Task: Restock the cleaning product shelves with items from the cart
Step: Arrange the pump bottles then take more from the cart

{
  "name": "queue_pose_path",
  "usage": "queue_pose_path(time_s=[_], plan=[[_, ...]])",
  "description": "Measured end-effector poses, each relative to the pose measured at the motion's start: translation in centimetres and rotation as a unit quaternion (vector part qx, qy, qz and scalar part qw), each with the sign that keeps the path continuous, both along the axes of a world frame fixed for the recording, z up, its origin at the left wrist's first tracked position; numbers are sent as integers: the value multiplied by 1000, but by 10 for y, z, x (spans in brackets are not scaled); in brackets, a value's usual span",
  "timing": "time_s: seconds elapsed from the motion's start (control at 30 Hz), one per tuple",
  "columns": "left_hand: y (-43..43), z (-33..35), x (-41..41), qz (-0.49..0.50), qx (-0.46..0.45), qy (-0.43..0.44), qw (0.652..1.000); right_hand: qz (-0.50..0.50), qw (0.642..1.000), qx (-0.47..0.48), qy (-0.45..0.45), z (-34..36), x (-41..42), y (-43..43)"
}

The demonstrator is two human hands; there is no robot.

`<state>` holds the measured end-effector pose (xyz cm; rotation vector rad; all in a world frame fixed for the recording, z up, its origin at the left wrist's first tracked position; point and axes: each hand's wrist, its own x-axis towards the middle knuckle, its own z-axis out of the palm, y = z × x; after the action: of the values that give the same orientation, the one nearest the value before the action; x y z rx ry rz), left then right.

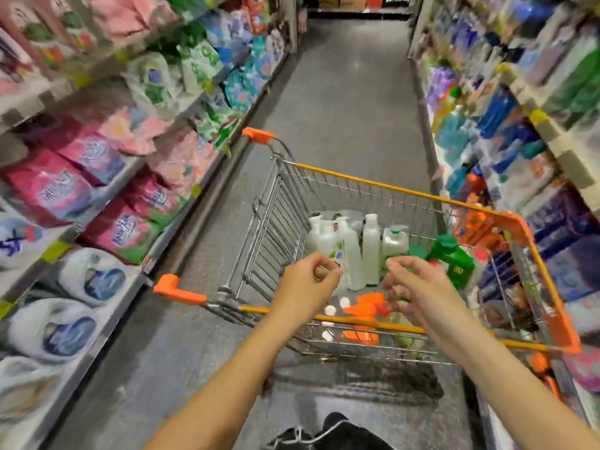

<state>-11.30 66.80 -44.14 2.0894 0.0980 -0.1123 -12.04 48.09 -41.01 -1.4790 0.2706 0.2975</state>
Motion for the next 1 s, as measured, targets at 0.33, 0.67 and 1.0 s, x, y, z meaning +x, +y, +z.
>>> queue_pose_path(time_s=[0.33,0.67,1.0], plan=[[4,-105,163,11,72,172,982,-1,991,-79,107,-103,134,47],[-17,-258,263,17,82,249,965,-49,969,-105,220,-219,206,57],[-24,-296,275,140,25,217,966,-84,966,-83,232,-243,220,49]])
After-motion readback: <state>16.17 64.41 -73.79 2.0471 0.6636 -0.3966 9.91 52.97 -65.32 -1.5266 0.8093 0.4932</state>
